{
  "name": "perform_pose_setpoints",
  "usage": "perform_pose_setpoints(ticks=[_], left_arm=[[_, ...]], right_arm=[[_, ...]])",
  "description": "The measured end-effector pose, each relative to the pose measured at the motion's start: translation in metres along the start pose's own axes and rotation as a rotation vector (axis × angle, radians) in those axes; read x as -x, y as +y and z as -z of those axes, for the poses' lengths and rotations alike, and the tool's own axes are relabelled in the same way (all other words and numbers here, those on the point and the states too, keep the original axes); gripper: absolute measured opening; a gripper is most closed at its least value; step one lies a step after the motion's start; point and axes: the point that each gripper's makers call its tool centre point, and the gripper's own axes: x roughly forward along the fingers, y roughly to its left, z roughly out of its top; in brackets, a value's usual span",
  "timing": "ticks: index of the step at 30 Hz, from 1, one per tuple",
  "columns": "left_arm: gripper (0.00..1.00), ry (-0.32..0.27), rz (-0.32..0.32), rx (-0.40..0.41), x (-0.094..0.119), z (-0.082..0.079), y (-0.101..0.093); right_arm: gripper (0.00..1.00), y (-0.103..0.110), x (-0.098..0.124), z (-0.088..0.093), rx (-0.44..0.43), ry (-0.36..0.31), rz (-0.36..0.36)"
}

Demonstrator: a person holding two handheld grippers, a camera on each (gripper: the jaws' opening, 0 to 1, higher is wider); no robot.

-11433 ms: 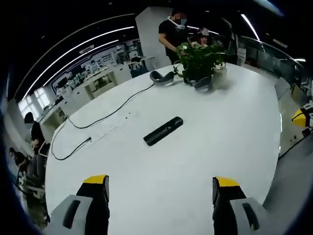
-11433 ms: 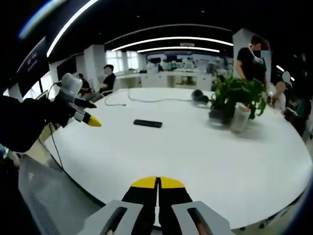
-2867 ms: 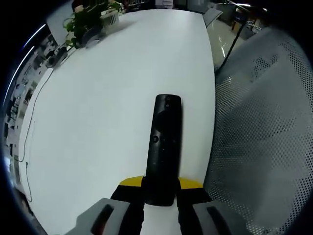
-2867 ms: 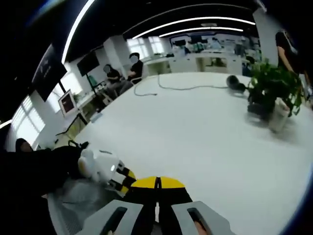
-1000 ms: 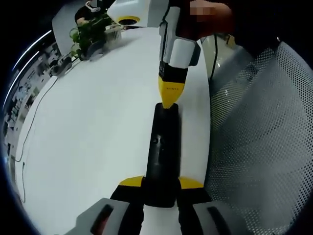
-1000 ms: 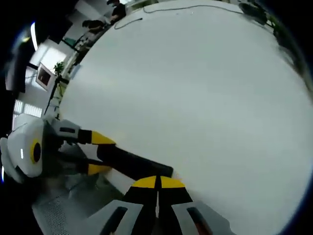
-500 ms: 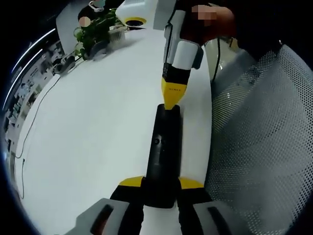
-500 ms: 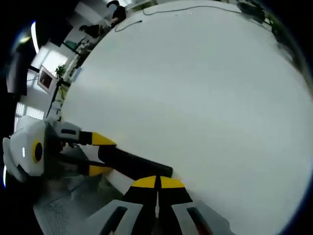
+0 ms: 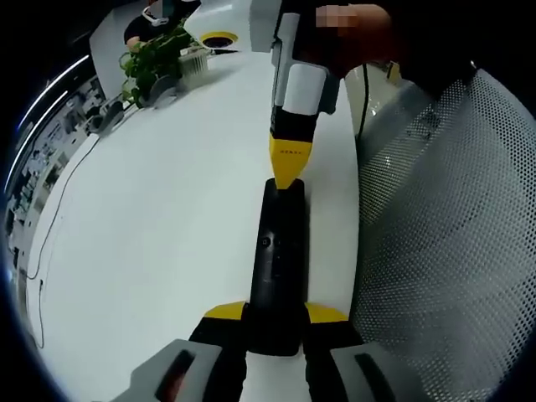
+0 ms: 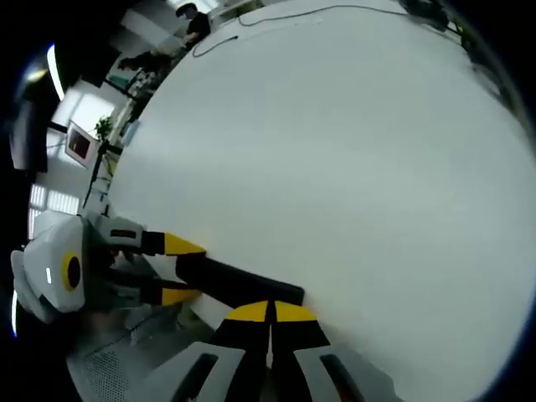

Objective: Press the specified remote control buttons in sequence, fully releasing each button before pressing the next.

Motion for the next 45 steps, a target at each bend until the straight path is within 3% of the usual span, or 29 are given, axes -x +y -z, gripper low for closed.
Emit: perform_pose_setpoints(ticks=[14, 21, 33, 45], left_arm=[[0.25, -0.009, 0.0, 0.016, -0.0001, -0.0006, -0.0005], [0.25, -0.041, -0.001, 0.041, 0.0006, -0.0004, -0.0002], [0.26, -0.035, -0.001, 0.091, 0.0039, 0.0046, 0.0025], [0.25, 0.002, -0.004, 0.034, 0.0024, 0.004, 0.0007]], right_arm=[[0.0, 0.0014, -0.0042, 0.0031, 0.022, 0.025, 0.014], [0.0, 0.0013, -0.0043, 0.0033, 0.042, 0.022, 0.019], [0.0, -0.001, -0.0047, 0.0017, 0.006, 0.009, 0.01], [0.0, 0.0008, -0.004, 0.003, -0.026, 0.021, 0.001]])
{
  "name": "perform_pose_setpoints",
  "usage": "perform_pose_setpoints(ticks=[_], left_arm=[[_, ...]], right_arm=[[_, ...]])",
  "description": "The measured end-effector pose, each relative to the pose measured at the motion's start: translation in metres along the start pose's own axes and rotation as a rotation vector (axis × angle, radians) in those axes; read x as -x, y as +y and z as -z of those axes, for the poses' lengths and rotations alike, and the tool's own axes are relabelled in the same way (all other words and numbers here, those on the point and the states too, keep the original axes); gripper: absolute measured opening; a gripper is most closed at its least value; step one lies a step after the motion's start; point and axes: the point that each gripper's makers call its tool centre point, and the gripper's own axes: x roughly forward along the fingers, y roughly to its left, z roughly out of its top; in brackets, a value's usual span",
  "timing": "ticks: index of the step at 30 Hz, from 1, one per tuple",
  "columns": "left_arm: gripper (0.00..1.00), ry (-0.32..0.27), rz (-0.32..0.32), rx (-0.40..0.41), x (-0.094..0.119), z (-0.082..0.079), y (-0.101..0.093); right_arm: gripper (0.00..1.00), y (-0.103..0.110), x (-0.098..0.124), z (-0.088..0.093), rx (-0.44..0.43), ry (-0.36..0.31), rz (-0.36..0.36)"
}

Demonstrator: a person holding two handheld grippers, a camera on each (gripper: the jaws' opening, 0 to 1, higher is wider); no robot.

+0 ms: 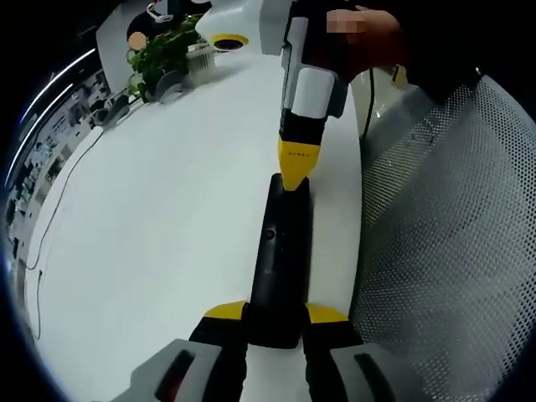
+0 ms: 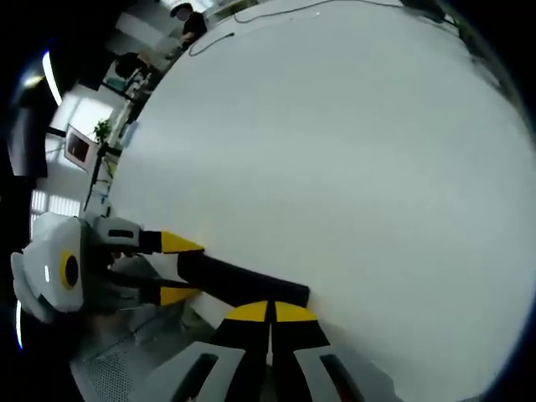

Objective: Press the specified remote control buttons in sequence, fully releasing each button before pressing the next.

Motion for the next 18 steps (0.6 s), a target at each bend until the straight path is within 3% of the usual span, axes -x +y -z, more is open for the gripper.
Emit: perform_pose_setpoints(ticks=[8, 18], left_arm=[[0.25, -0.015, 0.003, -0.004, -0.0015, -0.0044, -0.0019], [0.25, -0.01, 0.001, 0.017, -0.0016, -0.0046, -0.0017]], right_arm=[[0.0, 0.0081, -0.0017, -0.0028, 0.03, -0.017, -0.023], [0.0, 0.0042, -0.0029, -0.001, 0.041, -0.01, -0.001]])
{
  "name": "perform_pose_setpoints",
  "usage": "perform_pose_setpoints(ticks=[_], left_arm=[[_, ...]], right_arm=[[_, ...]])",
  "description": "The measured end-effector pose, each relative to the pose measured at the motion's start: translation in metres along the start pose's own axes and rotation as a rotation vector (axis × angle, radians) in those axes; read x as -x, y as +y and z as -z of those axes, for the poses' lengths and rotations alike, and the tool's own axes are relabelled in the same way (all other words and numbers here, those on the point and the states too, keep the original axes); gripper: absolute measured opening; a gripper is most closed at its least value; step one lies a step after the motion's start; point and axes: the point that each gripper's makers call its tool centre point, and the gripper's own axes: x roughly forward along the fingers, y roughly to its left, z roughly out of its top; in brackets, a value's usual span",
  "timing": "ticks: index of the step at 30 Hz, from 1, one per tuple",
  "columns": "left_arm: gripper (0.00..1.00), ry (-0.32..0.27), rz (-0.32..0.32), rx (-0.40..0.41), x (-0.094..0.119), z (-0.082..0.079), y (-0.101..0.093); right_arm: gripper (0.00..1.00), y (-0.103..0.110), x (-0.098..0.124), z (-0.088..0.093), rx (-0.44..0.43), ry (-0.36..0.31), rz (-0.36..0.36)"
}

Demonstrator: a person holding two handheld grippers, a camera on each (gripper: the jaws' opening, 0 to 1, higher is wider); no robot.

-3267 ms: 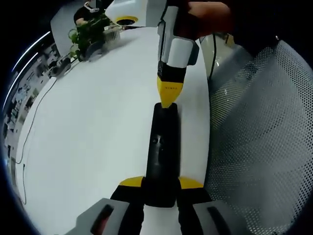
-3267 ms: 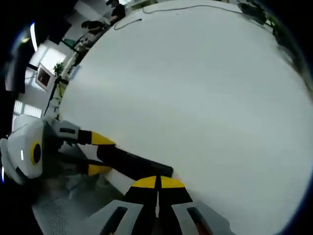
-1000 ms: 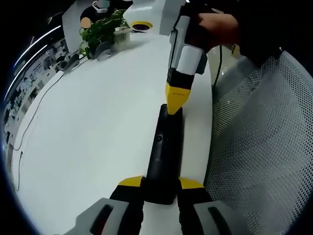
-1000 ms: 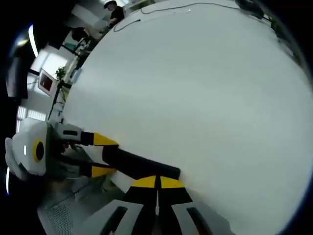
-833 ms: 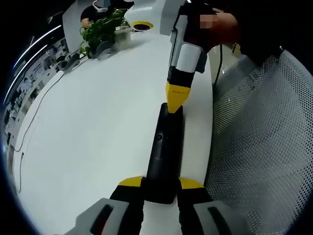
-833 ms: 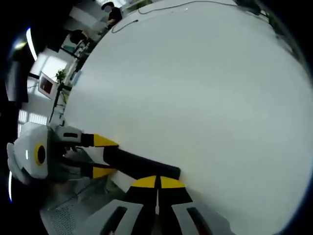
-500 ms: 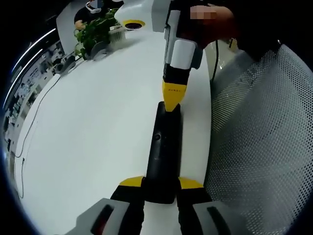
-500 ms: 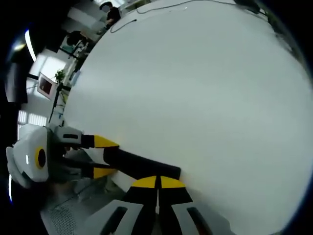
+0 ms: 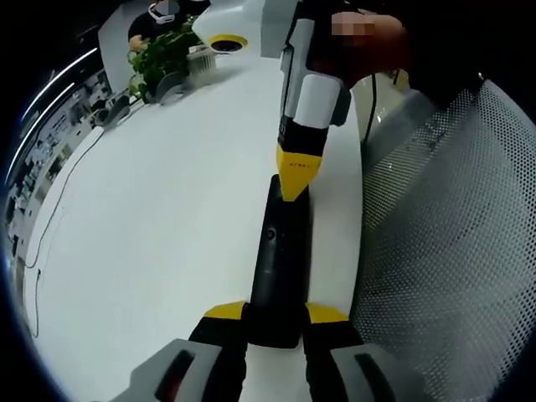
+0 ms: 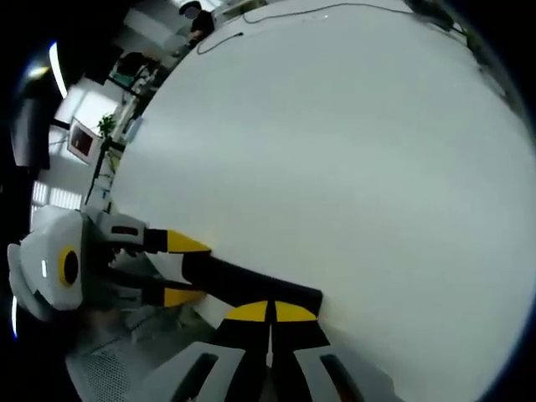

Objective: Press the specified remote control buttons in sequence, fully releasing each button before pressing the next.

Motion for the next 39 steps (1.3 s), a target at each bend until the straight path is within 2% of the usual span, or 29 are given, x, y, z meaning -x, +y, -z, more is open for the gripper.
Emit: perform_pose_setpoints(ticks=[5, 14, 24, 29, 39], left_arm=[[0.25, 0.002, 0.0, -0.006, -0.0002, -0.0002, -0.0001], [0.25, 0.002, -0.004, 0.004, -0.0005, -0.0005, 0.0004], [0.26, -0.011, -0.021, 0.023, -0.0015, -0.0019, 0.0012], [0.26, -0.014, -0.015, 0.012, -0.0016, -0.0022, 0.0011], [0.26, -0.012, -0.017, 0.014, -0.0016, -0.0019, 0.0014]], right_arm=[[0.0, 0.0001, -0.0003, -0.0005, -0.005, -0.008, -0.001], [0.0, 0.0009, -0.0021, -0.0012, 0.066, -0.001, 0.056], [0.0, -0.0021, -0.0007, -0.001, 0.009, -0.006, 0.016], [0.0, -0.0003, -0.0009, -0.0006, 0.027, 0.003, 0.026], [0.0, 0.0005, 0.0012, 0.0002, -0.004, 0.008, 0.007]])
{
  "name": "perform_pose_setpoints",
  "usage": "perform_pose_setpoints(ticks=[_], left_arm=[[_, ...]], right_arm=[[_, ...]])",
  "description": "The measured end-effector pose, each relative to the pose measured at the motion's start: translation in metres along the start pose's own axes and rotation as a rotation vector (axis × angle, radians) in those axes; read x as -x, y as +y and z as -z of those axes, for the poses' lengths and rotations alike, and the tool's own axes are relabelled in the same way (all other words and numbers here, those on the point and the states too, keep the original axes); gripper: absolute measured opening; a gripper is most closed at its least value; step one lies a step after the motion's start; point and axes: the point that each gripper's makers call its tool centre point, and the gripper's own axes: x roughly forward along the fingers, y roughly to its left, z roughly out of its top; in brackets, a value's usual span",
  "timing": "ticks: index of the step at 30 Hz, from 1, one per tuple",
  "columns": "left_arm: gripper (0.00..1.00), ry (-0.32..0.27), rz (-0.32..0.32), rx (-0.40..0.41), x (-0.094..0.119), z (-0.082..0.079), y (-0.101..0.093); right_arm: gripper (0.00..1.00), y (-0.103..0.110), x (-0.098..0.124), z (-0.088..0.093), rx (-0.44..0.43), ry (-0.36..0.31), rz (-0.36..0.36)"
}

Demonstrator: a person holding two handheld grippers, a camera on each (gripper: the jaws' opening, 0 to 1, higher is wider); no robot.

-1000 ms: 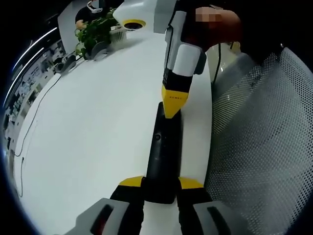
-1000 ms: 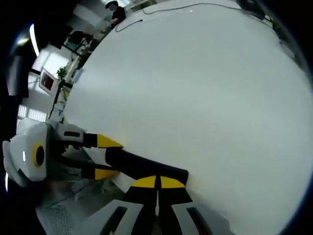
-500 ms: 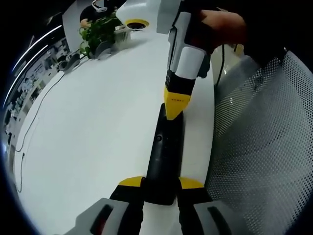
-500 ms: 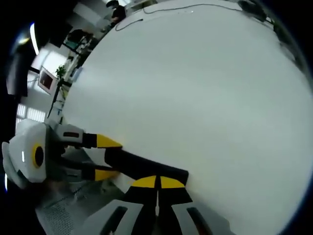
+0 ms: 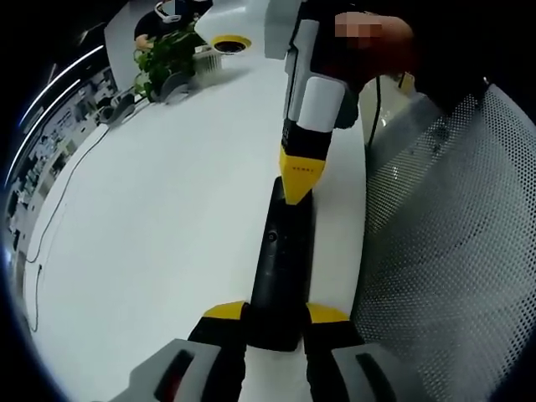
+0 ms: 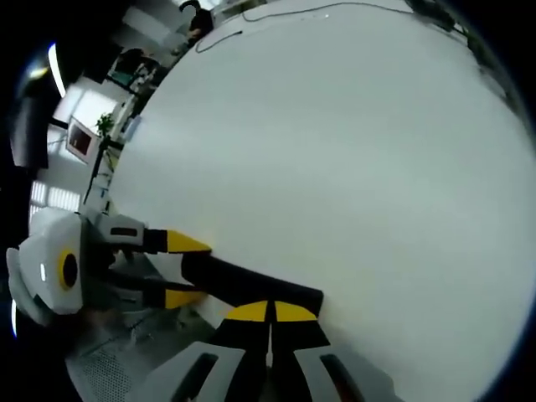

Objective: Press the specified remote control buttons in sequence, fully releasing each button before pressing the next.

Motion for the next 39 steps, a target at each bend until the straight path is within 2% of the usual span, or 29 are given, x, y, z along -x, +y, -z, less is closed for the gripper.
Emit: perform_pose_setpoints(ticks=[7, 12, 18, 27, 39], left_arm=[[0.26, -0.004, 0.0, 0.002, 0.0, 0.0, 0.0], [0.26, -0.005, -0.001, 0.001, 0.0, 0.0, -0.001], [0.26, -0.004, -0.001, 0.0, 0.0, 0.001, -0.001], [0.26, -0.003, 0.0, 0.0, 0.0, 0.0, -0.001], [0.26, 0.005, 0.003, -0.01, 0.001, 0.0, -0.001]], right_arm=[[0.0, 0.0, 0.0, 0.0, -0.007, 0.003, -0.001], [0.0, -0.004, 0.003, -0.005, 0.009, -0.03, 0.025], [0.0, -0.001, 0.003, -0.011, 0.0, -0.066, 0.005], [0.0, 0.01, -0.004, -0.013, 0.052, -0.077, -0.021], [0.0, 0.008, -0.007, -0.013, 0.109, -0.084, 0.006]])
